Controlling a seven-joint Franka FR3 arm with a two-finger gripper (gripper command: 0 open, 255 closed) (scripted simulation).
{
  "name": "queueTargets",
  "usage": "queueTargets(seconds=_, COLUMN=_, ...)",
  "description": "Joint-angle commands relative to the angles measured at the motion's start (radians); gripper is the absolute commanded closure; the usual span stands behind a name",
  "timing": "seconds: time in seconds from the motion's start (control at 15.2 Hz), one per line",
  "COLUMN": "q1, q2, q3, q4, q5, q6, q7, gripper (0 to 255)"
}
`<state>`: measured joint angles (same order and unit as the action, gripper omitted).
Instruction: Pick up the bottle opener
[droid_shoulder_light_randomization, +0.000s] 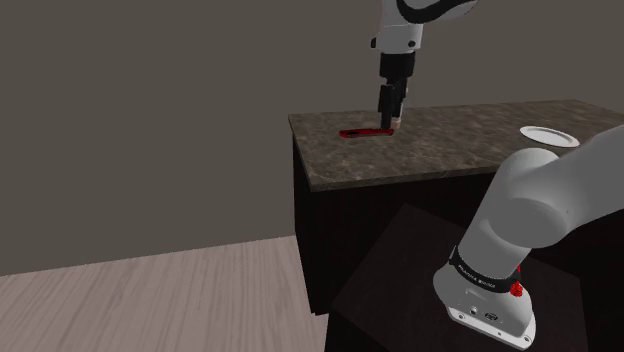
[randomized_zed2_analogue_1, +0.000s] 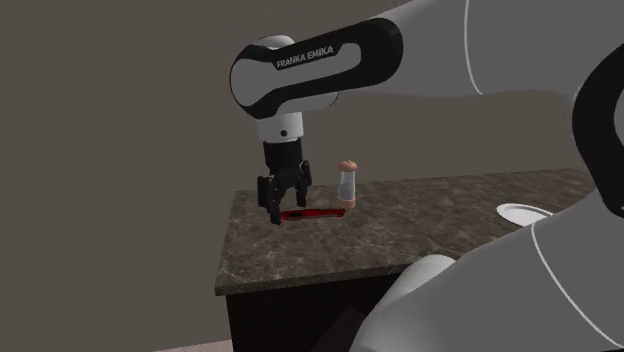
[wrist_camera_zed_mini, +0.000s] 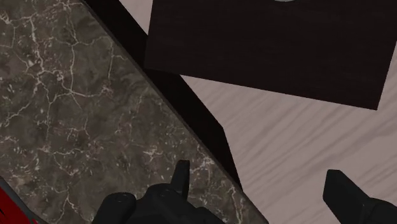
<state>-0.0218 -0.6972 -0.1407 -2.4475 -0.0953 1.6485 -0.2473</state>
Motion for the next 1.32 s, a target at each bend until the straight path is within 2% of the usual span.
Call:
queueTargets(seconds=0.0, q1=-0.006, q2=0.035, q3=-0.044, q4=-0.001, q5=-0.030, q6=0.037, q7=-0.071, gripper=0)
queueTargets(seconds=0.33, q1=-0.016, q2=0.161, q3=-0.156, q4=0.041, q5=-0.086, q6=0.128, q7=-0.244, gripper=0)
queueTargets(seconds=0.66, q1=-0.012, q2=0.322, q3=-0.261, q4=0.119, q5=-0.101, q6=0.217, q7=-0.421, gripper=0)
queueTargets(seconds=0.92, q1=-0.006, q2=0.473, q3=-0.336, q4=0.208, q5=-0.075, q6=0.279, q7=-0.571, gripper=0)
queueTargets(seconds=1.25, q1=-0.012, q2=0.685, q3=-0.403, q4=0.350, q5=0.010, q6=0.336, q7=-0.773, gripper=0)
